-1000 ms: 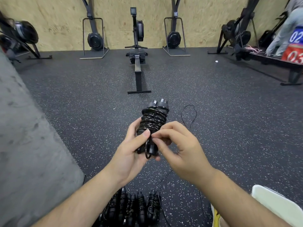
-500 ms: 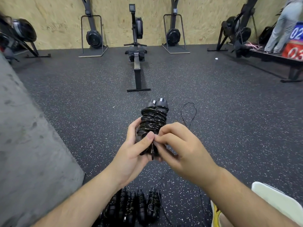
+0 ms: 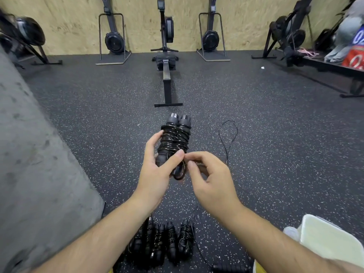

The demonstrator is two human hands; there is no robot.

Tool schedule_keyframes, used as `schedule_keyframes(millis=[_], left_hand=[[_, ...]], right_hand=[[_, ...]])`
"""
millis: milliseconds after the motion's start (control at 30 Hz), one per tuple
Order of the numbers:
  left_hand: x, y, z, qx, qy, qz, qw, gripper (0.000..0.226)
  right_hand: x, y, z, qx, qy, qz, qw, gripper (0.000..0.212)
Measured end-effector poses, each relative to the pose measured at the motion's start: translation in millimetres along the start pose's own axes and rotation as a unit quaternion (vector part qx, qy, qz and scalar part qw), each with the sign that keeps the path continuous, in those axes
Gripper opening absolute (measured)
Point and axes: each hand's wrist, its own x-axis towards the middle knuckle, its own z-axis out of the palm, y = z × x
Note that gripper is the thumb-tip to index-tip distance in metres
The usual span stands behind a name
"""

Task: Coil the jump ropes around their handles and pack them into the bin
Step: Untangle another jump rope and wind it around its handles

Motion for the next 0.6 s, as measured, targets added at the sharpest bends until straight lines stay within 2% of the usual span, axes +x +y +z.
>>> schedule_keyframes(millis=[100, 200, 300, 467, 600], left_hand=[[-0.1, -9.2, -2.8, 0.045, 0.007, 0.014, 0.999, 0.068], [2.3, -16.1, -7.6, 0.022, 0.010, -0.028, 0.999, 0.066], [7.2, -19.1, -18.3, -0.034, 0.027, -0.076, 0.996, 0.062], [9.4, -20.6, -37.9, -0.132, 0.020, -0.103, 0.986, 0.039], [10.5, -33.8, -50.1, -0.133, 0.052, -0.126, 0.982, 0.039]], right_hand=[[4.9, -0.6, 9.1, 0.065, 0.013, 0.086, 0.994, 0.030], [8.0, 9.8, 22.7, 0.011, 0.005, 0.086, 0.996, 0.024], [8.6, 15.8, 35.5, 0.002, -0.016, 0.089, 0.996, 0.025], [7.3, 20.0, 54.8, -0.011, -0.059, 0.105, 0.993, 0.033], [4.9, 21.9, 74.2, -0.007, -0.057, 0.144, 0.988, 0.031]])
